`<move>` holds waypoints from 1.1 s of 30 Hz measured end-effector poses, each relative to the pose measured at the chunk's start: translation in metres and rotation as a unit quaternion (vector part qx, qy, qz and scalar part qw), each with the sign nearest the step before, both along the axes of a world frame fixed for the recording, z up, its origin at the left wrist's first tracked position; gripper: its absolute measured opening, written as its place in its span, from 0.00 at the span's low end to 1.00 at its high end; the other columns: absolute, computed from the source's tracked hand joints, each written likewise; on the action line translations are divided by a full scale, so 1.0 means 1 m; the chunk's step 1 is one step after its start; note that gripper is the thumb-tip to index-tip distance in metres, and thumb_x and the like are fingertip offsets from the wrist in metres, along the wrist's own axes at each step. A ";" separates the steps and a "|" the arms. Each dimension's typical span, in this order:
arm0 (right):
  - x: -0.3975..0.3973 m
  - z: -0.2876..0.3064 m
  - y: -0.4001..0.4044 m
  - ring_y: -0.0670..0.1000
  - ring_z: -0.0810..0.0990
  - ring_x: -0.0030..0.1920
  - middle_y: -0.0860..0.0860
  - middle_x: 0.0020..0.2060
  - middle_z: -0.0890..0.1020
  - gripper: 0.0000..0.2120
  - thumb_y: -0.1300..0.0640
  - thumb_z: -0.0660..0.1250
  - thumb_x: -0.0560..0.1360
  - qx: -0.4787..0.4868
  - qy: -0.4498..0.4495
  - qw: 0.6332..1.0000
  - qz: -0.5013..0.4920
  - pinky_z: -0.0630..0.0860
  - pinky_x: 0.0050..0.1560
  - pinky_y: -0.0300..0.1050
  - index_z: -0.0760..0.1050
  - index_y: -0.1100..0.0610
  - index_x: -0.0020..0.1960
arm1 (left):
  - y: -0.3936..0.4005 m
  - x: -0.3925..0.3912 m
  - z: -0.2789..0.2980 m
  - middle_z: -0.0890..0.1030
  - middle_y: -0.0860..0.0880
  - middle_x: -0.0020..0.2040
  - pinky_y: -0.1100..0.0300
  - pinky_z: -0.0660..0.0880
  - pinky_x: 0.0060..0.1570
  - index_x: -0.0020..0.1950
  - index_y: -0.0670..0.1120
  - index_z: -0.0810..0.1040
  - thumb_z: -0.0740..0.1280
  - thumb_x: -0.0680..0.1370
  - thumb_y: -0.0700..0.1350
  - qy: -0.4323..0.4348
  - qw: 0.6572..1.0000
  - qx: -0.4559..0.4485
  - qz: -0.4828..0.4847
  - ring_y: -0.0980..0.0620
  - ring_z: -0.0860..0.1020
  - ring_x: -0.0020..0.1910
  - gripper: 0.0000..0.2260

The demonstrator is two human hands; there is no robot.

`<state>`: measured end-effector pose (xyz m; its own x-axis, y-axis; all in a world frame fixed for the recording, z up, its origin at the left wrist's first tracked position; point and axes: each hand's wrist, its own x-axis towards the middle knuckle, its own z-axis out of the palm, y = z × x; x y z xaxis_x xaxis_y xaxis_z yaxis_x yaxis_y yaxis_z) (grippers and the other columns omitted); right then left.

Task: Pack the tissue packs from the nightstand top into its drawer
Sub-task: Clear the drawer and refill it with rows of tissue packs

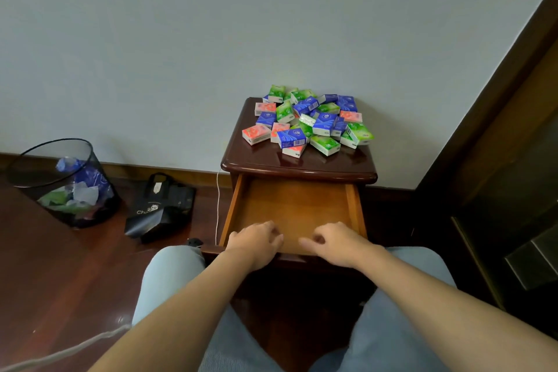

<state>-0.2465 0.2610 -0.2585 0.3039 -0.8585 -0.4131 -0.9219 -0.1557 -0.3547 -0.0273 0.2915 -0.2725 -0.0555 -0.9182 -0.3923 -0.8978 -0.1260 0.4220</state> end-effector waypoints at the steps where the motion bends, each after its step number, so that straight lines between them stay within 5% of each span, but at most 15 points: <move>1: -0.002 0.006 -0.011 0.49 0.81 0.54 0.47 0.56 0.82 0.26 0.30 0.61 0.78 -0.043 -0.026 0.999 -0.011 0.80 0.56 0.50 0.80 0.49 0.61 | -0.009 0.001 0.007 0.80 0.53 0.63 0.45 0.74 0.66 0.66 0.57 0.74 0.59 0.83 0.61 0.018 0.999 -0.022 0.015 0.49 0.78 0.59 0.15; 3: -0.007 0.020 -0.037 0.50 0.79 0.59 0.47 0.62 0.78 0.21 0.37 0.62 0.81 -0.129 -0.065 0.989 -0.024 0.77 0.62 0.49 0.77 0.48 0.67 | -0.029 -0.001 0.024 0.79 0.53 0.64 0.47 0.79 0.63 0.68 0.56 0.73 0.61 0.83 0.57 0.041 0.995 -0.077 0.040 0.50 0.79 0.59 0.14; 9: -0.007 0.039 -0.109 0.47 0.79 0.55 0.47 0.70 0.68 0.23 0.42 0.65 0.81 -0.201 -0.130 0.969 -0.064 0.78 0.56 0.49 0.68 0.48 0.73 | -0.097 -0.014 0.066 0.75 0.50 0.66 0.51 0.79 0.59 0.71 0.52 0.71 0.65 0.83 0.52 0.051 0.975 -0.212 0.047 0.50 0.76 0.63 0.16; 12: -0.003 0.035 -0.140 0.52 0.76 0.64 0.49 0.72 0.66 0.26 0.44 0.66 0.81 -0.245 -0.118 0.958 -0.088 0.74 0.56 0.46 0.65 0.50 0.75 | -0.130 -0.019 0.075 0.71 0.47 0.72 0.47 0.77 0.63 0.75 0.50 0.67 0.65 0.83 0.50 0.018 0.966 -0.254 0.044 0.46 0.71 0.70 0.21; 15: -0.003 0.026 -0.167 0.56 0.67 0.74 0.49 0.77 0.60 0.30 0.45 0.66 0.81 -0.243 -0.090 0.961 -0.094 0.75 0.65 0.54 0.62 0.49 0.79 | -0.162 -0.019 0.076 0.65 0.45 0.78 0.44 0.74 0.67 0.80 0.51 0.61 0.65 0.82 0.49 -0.029 0.960 -0.275 0.037 0.42 0.64 0.76 0.27; 19: -0.009 0.008 -0.185 0.59 0.63 0.75 0.48 0.80 0.52 0.32 0.41 0.63 0.81 -0.222 -0.016 0.972 -0.070 0.75 0.66 0.56 0.56 0.44 0.82 | -0.194 -0.014 0.066 0.56 0.44 0.83 0.40 0.66 0.74 0.83 0.57 0.56 0.64 0.83 0.52 -0.082 0.960 -0.267 0.011 0.39 0.56 0.81 0.30; 23: -0.013 -0.009 -0.191 0.56 0.69 0.65 0.49 0.70 0.65 0.23 0.38 0.67 0.78 -0.283 -0.032 0.953 -0.103 0.73 0.59 0.49 0.67 0.45 0.69 | -0.213 -0.010 0.051 0.56 0.46 0.83 0.40 0.64 0.75 0.82 0.59 0.57 0.62 0.84 0.57 -0.101 0.962 -0.253 0.000 0.40 0.54 0.81 0.27; 27: -0.014 -0.012 -0.198 0.53 0.69 0.59 0.45 0.58 0.71 0.17 0.40 0.72 0.75 -0.302 -0.050 0.944 -0.124 0.68 0.53 0.45 0.68 0.46 0.55 | -0.219 -0.010 0.043 0.69 0.50 0.76 0.46 0.67 0.71 0.73 0.55 0.67 0.67 0.82 0.54 -0.064 0.958 -0.279 0.012 0.46 0.63 0.76 0.21; 33: -0.017 -0.003 -0.189 0.51 0.69 0.58 0.46 0.54 0.72 0.27 0.41 0.78 0.68 -0.242 -0.101 0.949 -0.175 0.72 0.54 0.47 0.68 0.48 0.58 | -0.202 -0.004 0.043 0.72 0.46 0.70 0.50 0.75 0.63 0.73 0.49 0.66 0.70 0.81 0.52 -0.028 0.956 -0.289 0.042 0.46 0.69 0.71 0.23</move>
